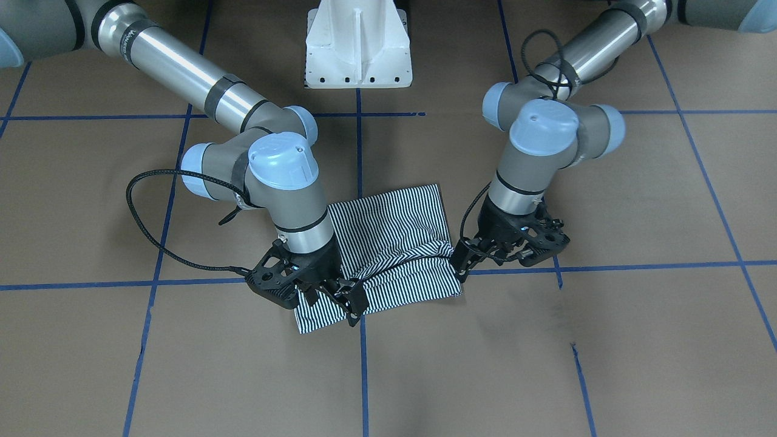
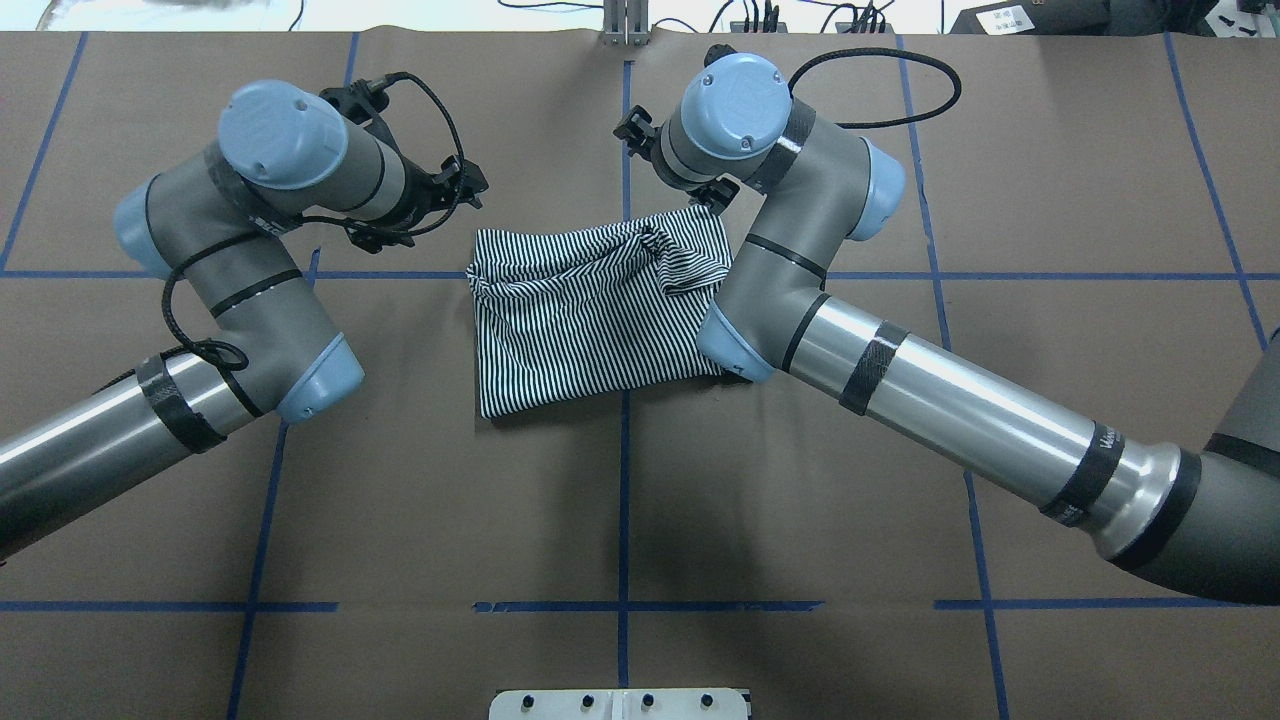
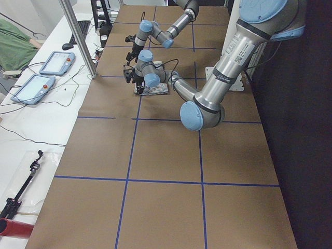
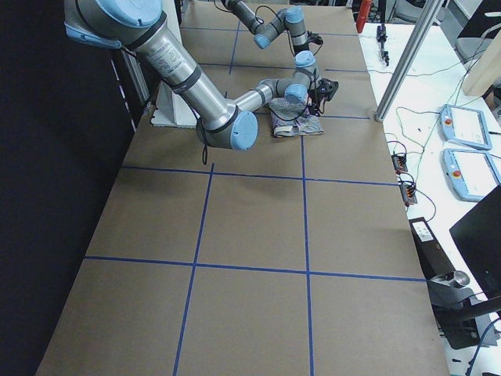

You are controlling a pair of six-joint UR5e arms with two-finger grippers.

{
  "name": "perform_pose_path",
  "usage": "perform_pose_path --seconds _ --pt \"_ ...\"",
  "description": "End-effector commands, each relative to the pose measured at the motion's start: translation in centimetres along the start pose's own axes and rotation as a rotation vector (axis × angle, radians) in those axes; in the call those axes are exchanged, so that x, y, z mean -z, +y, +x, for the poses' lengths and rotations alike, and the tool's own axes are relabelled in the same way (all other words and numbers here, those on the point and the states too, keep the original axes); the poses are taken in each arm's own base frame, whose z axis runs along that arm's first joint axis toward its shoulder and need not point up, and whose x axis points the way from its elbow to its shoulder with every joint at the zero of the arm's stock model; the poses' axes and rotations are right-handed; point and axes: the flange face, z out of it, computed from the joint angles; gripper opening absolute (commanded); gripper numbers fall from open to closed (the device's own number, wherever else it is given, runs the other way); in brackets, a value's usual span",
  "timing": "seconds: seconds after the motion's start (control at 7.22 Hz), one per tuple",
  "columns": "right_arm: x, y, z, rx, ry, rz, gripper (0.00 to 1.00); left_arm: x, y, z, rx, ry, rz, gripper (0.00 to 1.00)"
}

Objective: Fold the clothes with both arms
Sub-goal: 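Release the folded shirt and raise both grippers away from it, then press the folded shirt's side with the right gripper while the left arm withdraws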

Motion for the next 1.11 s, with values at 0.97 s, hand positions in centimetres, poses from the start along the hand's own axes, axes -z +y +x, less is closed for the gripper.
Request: perform_pose_path --seconds 0.97 --pt "-2.7 10.2 2.5 0.732 0.345 -0.033 1.0 9.2 -6.9 -13.3 -0.248 -0.06 0.022 1.0"
